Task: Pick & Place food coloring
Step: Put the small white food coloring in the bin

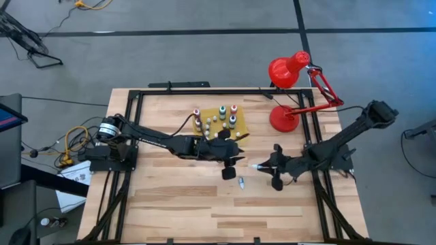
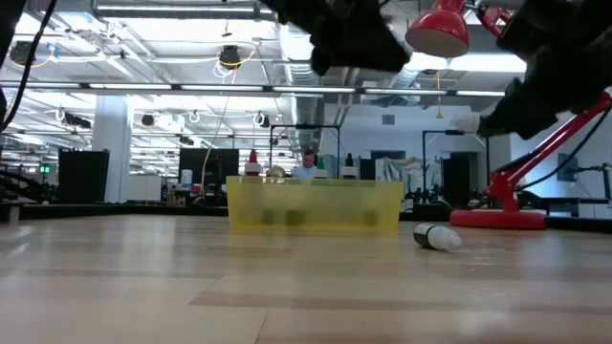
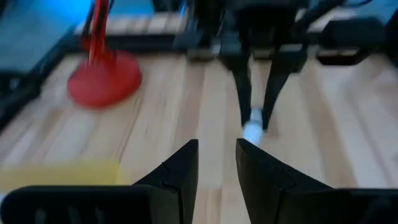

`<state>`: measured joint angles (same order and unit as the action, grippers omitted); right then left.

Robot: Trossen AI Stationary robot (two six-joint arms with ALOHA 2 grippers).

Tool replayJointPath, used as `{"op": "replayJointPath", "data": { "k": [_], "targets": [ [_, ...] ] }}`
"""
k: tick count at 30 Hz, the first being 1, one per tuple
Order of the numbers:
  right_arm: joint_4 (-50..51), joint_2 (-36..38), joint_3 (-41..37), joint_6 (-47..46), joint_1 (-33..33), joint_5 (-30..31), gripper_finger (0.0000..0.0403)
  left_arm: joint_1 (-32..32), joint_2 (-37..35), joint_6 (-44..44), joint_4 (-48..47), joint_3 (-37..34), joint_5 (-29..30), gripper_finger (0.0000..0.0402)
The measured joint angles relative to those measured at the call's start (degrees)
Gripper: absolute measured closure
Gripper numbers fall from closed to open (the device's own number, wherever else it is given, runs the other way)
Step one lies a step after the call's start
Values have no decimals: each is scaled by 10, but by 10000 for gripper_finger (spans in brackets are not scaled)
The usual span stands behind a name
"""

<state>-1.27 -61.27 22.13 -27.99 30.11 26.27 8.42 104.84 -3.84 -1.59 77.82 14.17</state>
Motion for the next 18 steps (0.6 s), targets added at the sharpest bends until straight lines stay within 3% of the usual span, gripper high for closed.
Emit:
{"op": "replayJointPath", "data": {
  "k": [8, 18],
  "targets": [
    [28, 95, 1, 1, 0, -45, 356, -4, 0, 13, 114, 0, -64, 303],
    [26, 125, 33, 96, -13, -38, 355, -4, 0, 25, 135, 0, -46, 292]
  ]
}}
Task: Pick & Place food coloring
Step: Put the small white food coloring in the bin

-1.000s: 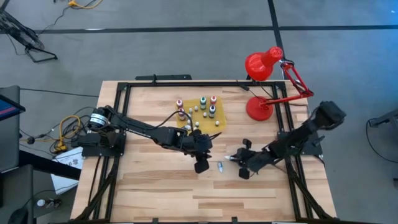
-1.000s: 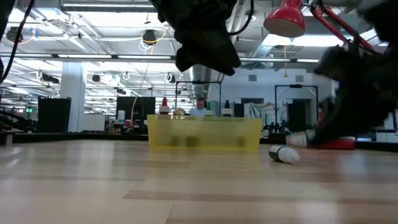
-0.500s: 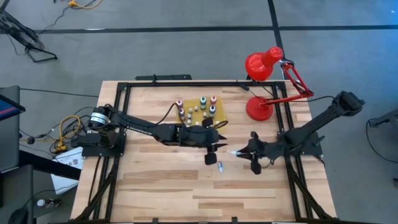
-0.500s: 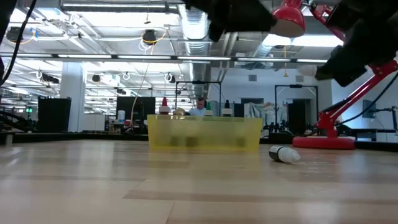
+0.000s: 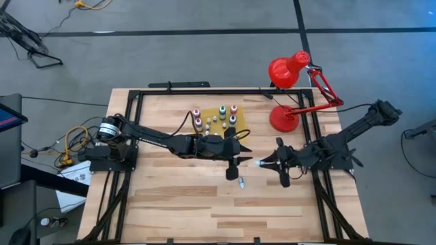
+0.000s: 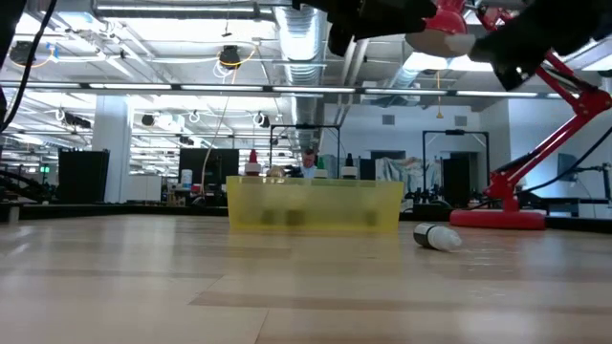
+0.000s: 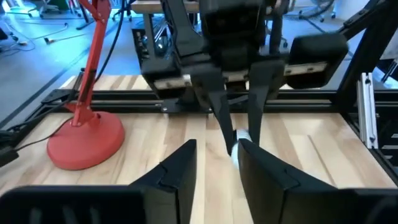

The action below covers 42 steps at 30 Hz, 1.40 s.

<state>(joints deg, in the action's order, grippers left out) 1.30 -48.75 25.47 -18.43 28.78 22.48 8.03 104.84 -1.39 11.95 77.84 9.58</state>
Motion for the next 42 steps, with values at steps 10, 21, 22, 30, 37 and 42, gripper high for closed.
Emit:
{"op": "replayJointPath", "data": {
  "k": [10, 21, 22, 30, 37, 42],
  "targets": [
    [1, -12, 39, 99, -22, 1, 355, 6, 0, 18, 17, 0, -32, 202],
    [-4, -12, 63, 131, -27, 1, 355, 5, 0, 19, 17, 0, -13, 167],
    [-5, -12, 66, 134, -27, 1, 355, 5, 0, 19, 18, 0, -12, 167],
    [-6, -12, 73, 145, -27, 1, 355, 5, 0, 41, 41, 0, -1, 168],
    [-13, -12, 73, 146, -27, 1, 355, 5, 0, 47, 43, 0, -1, 168],
    [-32, -12, 73, 160, -27, 1, 355, 5, 0, 48, 43, 0, -1, 168]
  ]
}}
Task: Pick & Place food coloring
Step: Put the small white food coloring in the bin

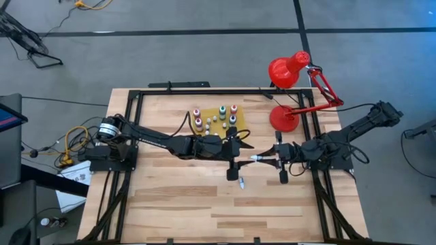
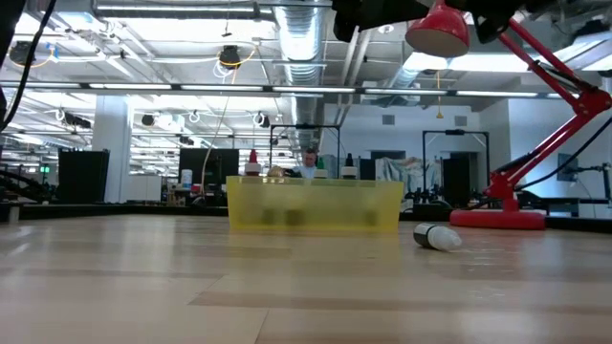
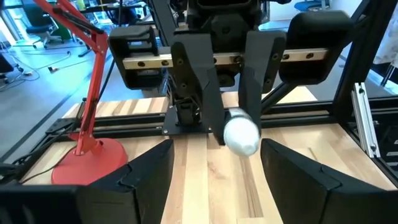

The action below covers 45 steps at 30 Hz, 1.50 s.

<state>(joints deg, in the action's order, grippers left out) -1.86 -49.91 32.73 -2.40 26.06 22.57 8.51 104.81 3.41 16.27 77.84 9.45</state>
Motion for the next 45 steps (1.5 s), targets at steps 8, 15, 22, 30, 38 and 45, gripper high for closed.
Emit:
{"op": "replayJointPath", "data": {
  "k": [8, 15, 22, 30, 38, 45],
  "targets": [
    [-4, 0, 0, 14, -21, -1, 355, 0, 0, 13, 8, 0, 0, 168],
    [-3, 0, 0, 14, -38, -1, 355, 0, 0, 20, 12, 0, 0, 176],
    [-3, 0, 0, 14, -37, -4, 355, 0, 0, 18, 9, 0, 1, 248],
    [-1, 0, 0, 15, -37, -7, 353, 0, 0, 19, 11, 0, 1, 353],
    [-2, 1, 0, 5, -36, -6, 288, -1, 0, 17, 11, 0, -17, 358],
    [122, 37, 33, -77, -21, 2, 185, -3, 0, 11, 1, 1, -17, 344]
  ]
}}
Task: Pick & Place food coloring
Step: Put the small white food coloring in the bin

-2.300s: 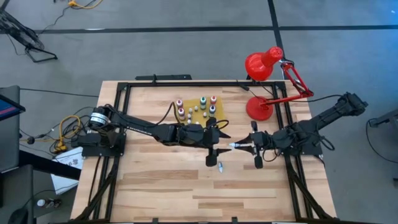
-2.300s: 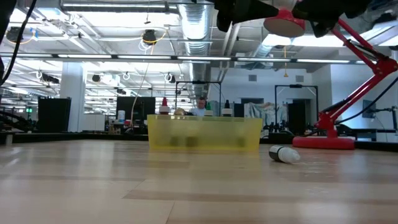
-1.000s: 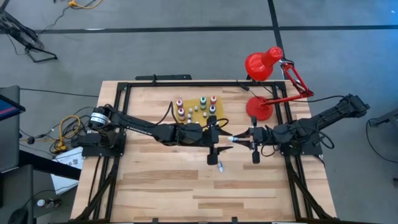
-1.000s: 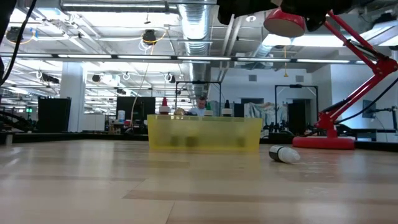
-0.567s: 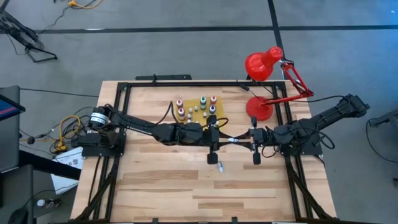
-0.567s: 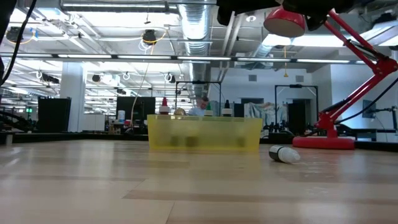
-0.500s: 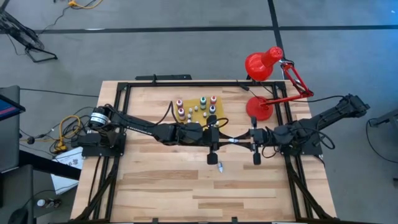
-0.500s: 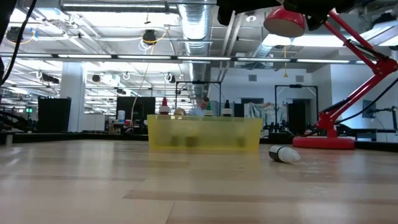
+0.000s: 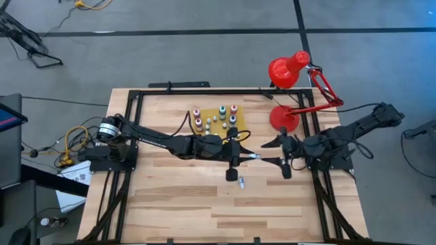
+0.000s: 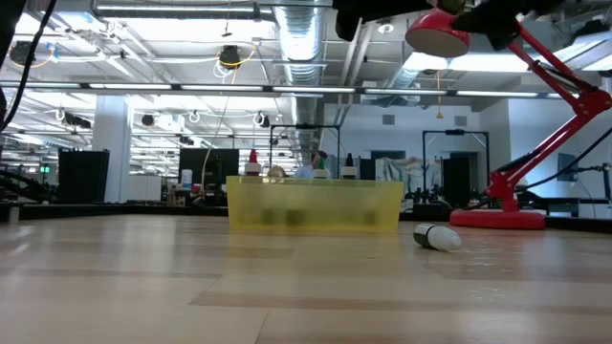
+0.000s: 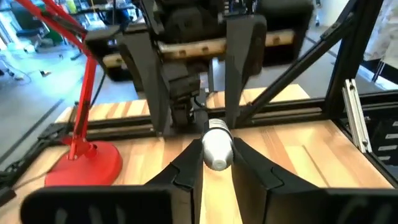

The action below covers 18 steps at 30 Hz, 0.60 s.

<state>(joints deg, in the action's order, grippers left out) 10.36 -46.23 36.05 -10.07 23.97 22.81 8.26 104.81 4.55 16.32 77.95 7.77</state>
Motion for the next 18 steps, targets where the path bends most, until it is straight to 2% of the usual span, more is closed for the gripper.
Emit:
{"op": "replayJointPath", "data": {
  "k": [3, 7, 10, 18],
  "targets": [
    [104, 12, 32, -56, 6, -1, 163, -11, 0, -15, -36, 0, 4, 348],
    [185, 19, 46, -111, 18, -2, 159, -40, 0, -67, -132, 0, 57, 347],
    [223, 20, 46, -141, 28, -3, 163, -73, 0, -116, -223, 0, 78, 346],
    [301, 20, 46, -216, 44, -4, 174, -170, 0, -234, -417, -1, 75, 344]
  ]
}}
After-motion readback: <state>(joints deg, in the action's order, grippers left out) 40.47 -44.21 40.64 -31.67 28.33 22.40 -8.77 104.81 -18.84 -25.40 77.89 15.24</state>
